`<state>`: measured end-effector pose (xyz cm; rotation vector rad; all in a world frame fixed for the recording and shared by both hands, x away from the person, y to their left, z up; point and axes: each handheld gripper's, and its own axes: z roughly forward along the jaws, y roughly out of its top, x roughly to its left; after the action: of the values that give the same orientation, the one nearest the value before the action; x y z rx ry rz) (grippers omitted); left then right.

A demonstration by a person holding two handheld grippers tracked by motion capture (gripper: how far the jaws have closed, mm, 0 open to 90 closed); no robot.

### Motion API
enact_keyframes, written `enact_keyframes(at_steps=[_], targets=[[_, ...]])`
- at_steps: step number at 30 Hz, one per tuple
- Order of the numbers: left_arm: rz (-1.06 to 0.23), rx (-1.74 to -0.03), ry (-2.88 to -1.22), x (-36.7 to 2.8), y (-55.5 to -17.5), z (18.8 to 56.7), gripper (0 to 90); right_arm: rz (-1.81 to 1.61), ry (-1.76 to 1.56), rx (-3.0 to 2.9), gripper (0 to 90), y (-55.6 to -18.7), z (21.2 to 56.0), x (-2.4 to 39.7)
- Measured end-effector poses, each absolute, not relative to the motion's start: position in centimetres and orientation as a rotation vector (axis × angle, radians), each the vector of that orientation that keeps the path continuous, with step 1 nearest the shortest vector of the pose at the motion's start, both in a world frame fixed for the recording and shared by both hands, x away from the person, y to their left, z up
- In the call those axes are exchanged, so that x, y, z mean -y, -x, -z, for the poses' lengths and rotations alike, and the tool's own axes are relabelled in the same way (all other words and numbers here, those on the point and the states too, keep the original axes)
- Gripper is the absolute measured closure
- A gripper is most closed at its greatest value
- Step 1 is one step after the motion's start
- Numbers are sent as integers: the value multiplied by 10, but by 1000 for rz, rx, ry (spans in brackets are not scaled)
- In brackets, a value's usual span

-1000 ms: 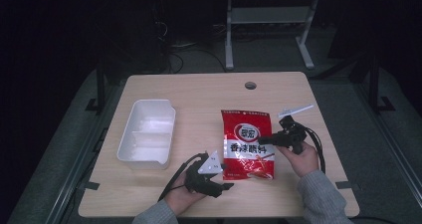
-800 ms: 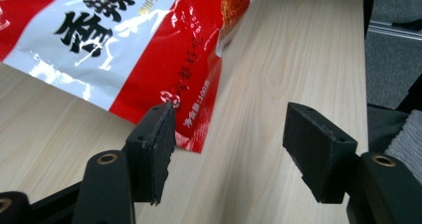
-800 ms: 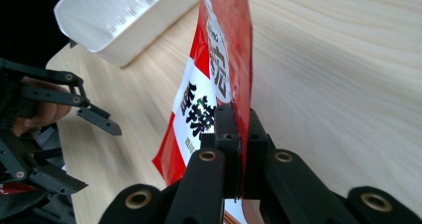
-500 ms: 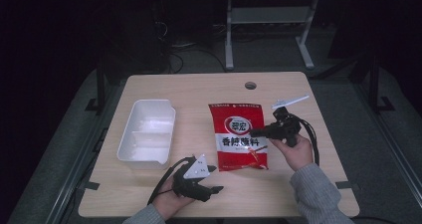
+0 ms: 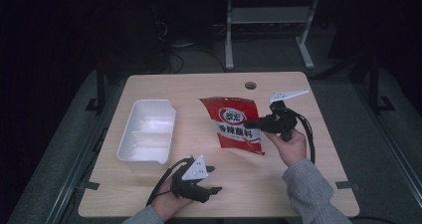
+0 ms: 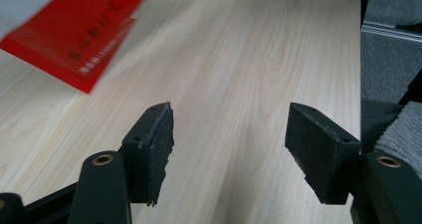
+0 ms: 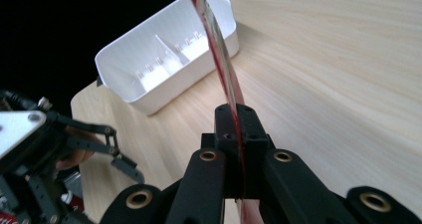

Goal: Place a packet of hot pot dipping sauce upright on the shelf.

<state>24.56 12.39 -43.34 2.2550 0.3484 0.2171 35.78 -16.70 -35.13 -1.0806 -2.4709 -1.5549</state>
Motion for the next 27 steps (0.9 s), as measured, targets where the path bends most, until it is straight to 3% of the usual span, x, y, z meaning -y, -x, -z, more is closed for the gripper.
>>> enact_keyframes(at_steps=[27], targets=[[-236,-353,-2264,-143,-240,435,340,1723,1004,2415,893,-394,332,92]])
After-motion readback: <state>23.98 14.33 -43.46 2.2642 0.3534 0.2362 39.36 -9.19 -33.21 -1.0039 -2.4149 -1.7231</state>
